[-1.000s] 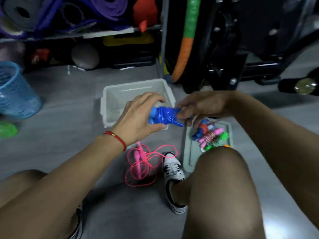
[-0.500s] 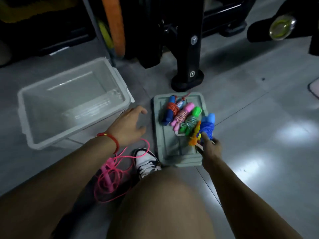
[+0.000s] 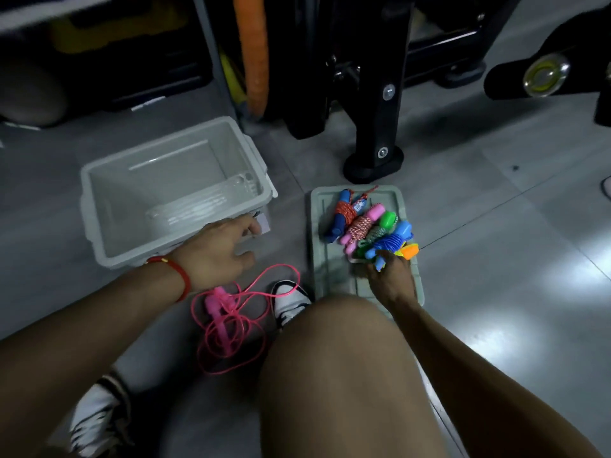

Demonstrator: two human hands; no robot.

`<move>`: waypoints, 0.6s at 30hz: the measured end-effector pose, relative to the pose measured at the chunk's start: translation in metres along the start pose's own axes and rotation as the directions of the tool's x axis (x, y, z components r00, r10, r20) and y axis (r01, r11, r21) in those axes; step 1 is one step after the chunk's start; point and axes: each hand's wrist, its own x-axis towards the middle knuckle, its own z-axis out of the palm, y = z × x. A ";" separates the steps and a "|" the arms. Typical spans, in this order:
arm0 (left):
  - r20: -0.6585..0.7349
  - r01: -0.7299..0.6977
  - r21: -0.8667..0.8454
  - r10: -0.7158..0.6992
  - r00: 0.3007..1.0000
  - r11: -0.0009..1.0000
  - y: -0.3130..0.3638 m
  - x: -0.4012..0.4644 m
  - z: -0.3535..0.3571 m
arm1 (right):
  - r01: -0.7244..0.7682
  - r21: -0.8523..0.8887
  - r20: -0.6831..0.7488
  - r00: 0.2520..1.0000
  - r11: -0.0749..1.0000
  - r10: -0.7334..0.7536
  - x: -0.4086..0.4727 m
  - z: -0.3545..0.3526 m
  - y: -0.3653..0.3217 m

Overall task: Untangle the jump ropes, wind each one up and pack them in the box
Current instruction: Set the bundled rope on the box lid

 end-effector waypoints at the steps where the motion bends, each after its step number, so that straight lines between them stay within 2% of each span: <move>1: 0.004 0.001 0.004 -0.001 1.000 1.000 -0.002 -0.013 -0.007 | 0.079 0.005 0.064 0.995 0.997 -0.079 -0.002 -0.008 -0.017; 3: 0.028 0.015 0.012 -0.015 0.999 1.000 -0.010 -0.042 -0.021 | 0.232 0.009 0.214 0.950 0.973 -0.228 -0.004 -0.023 -0.059; 4: 0.037 0.024 0.021 -0.025 0.999 1.000 -0.015 -0.057 -0.029 | 0.329 -0.002 0.304 0.900 0.944 -0.313 -0.004 -0.029 -0.083; 6: 0.038 0.052 0.025 -0.053 0.998 0.998 -0.030 -0.087 -0.040 | 0.560 -0.023 0.465 0.739 0.828 -0.487 -0.002 -0.039 -0.136; 7: 0.032 0.073 0.018 -0.074 0.997 0.997 -0.038 -0.102 -0.044 | 0.627 -0.041 0.554 0.662 0.778 -0.505 -0.004 -0.044 -0.166; 10: 0.046 0.139 0.043 -0.141 0.989 0.989 -0.067 -0.134 -0.044 | 0.747 -0.041 0.769 0.447 0.663 -0.456 -0.006 -0.042 -0.240; 12: 0.116 0.205 0.124 -0.219 0.969 0.971 -0.087 -0.145 -0.036 | 0.819 -0.111 0.876 0.348 0.563 -0.334 -0.009 -0.024 -0.269; 13: 0.136 0.224 0.165 -0.248 0.959 0.960 -0.097 -0.147 -0.032 | 0.856 -0.169 0.913 0.323 0.489 -0.250 -0.010 -0.010 -0.278; 15: 0.161 0.241 0.208 -0.277 0.947 0.948 -0.115 -0.153 -0.024 | 0.907 -0.213 0.939 0.293 0.363 -0.181 -0.019 0.026 -0.289; 16: 0.151 0.238 0.221 -0.274 0.950 0.946 -0.123 -0.157 -0.021 | 0.916 -0.193 0.941 0.274 0.351 -0.197 -0.023 0.049 -0.290; 18: 0.142 0.234 0.246 -0.274 0.951 0.940 -0.139 -0.165 -0.018 | 0.915 -0.201 0.933 0.287 0.349 -0.217 -0.027 0.105 -0.285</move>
